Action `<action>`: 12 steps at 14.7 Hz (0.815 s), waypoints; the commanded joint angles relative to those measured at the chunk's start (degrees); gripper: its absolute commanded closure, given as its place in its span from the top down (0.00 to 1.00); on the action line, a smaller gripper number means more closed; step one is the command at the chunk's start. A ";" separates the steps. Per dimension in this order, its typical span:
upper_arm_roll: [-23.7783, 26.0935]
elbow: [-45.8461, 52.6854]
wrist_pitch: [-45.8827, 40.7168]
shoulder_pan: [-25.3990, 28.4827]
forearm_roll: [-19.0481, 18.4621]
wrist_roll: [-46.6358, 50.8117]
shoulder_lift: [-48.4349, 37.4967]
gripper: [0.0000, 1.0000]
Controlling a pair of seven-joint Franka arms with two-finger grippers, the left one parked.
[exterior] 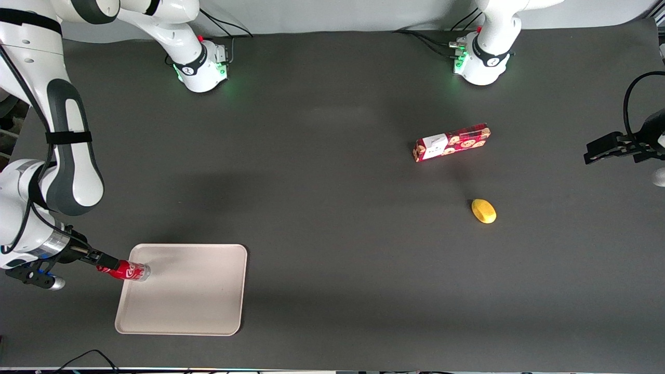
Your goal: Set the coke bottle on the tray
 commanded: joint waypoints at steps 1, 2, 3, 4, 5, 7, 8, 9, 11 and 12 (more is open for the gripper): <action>-0.06 1.09 -1.92 0.04 -0.93 1.94 -1.08 1.00; -0.41 1.09 -3.85 0.04 -0.67 2.11 -2.48 1.00; -0.85 0.74 -6.22 0.04 -0.58 3.16 -4.59 1.00; -1.02 0.22 -9.20 0.04 -0.84 3.34 -6.96 1.00; -1.20 -0.74 -12.28 0.12 -0.84 3.26 -9.68 1.00; -1.73 -4.59 -16.16 0.12 -0.93 3.17 -16.61 1.00; -1.73 -7.58 -17.22 0.21 -0.93 3.17 -20.74 1.00; -1.73 -11.00 -18.10 0.21 -1.02 3.17 -25.13 1.00; -1.73 -16.37 -20.20 0.21 -1.02 3.25 -32.43 1.00; -1.55 -18.05 -21.61 0.30 -1.02 3.25 -34.82 1.00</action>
